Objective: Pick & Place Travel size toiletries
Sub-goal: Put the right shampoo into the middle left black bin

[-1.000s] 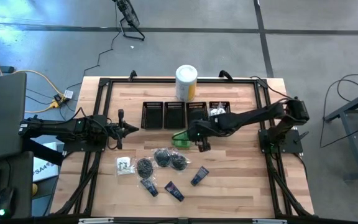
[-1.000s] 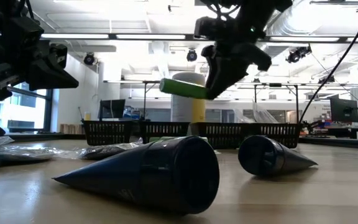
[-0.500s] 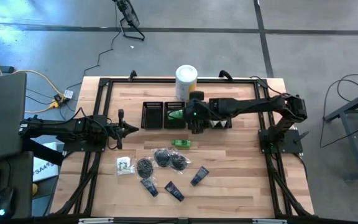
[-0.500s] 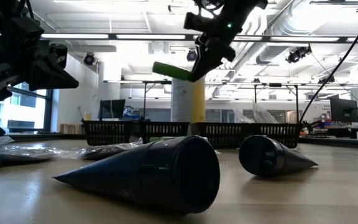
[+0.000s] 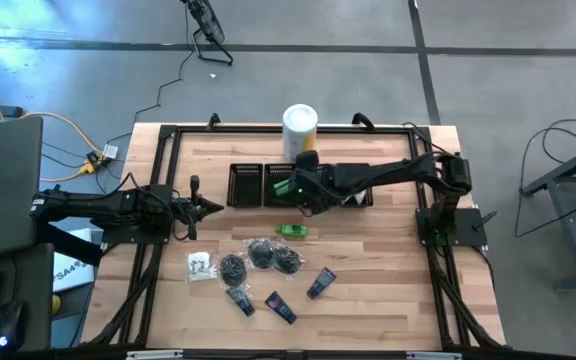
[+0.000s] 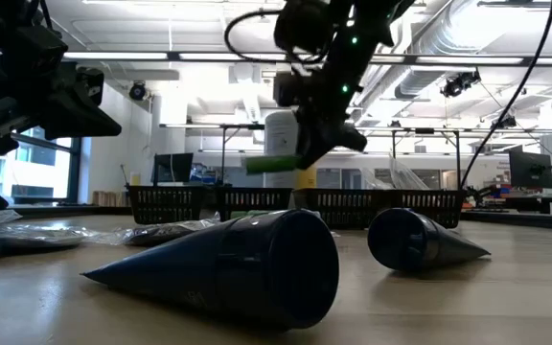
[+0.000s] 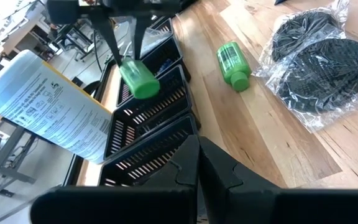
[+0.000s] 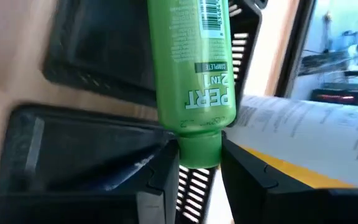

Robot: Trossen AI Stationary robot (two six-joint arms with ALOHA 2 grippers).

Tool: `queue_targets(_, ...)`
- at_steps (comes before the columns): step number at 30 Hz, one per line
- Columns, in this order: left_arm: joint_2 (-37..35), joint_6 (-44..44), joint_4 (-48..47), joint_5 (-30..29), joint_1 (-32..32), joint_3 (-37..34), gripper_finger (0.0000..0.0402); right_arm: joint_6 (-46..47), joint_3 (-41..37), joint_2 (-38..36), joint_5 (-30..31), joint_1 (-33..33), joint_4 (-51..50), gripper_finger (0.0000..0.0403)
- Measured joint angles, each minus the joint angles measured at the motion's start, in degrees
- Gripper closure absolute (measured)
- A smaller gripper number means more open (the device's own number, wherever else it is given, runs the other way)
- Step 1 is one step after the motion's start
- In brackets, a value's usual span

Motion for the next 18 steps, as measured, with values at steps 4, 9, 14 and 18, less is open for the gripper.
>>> queue_targets(4, 0.00, 0.00, 0.00, 0.02, 0.00, 0.00, 0.0400, -6.51, -0.02, 1.30, 1.74, 0.98, 1.31, 0.0309)
queue_targets(9, 0.00, 0.00, 0.00, 0.02, -0.01, 0.00, 0.0400, -10.72, -0.11, 2.23, 1.86, 2.03, 3.16, 0.0301)
queue_targets(14, 0.02, 0.00, 0.00, 0.02, 0.00, 0.00, 0.0400, -10.63, -0.07, 2.27, 3.67, 2.25, 4.53, 0.0285)
queue_targets(18, 0.02, 0.00, 0.00, 0.02, 0.01, 0.00, 0.0400, -10.55, -0.07, 2.27, 4.85, 2.23, 4.82, 0.0269)
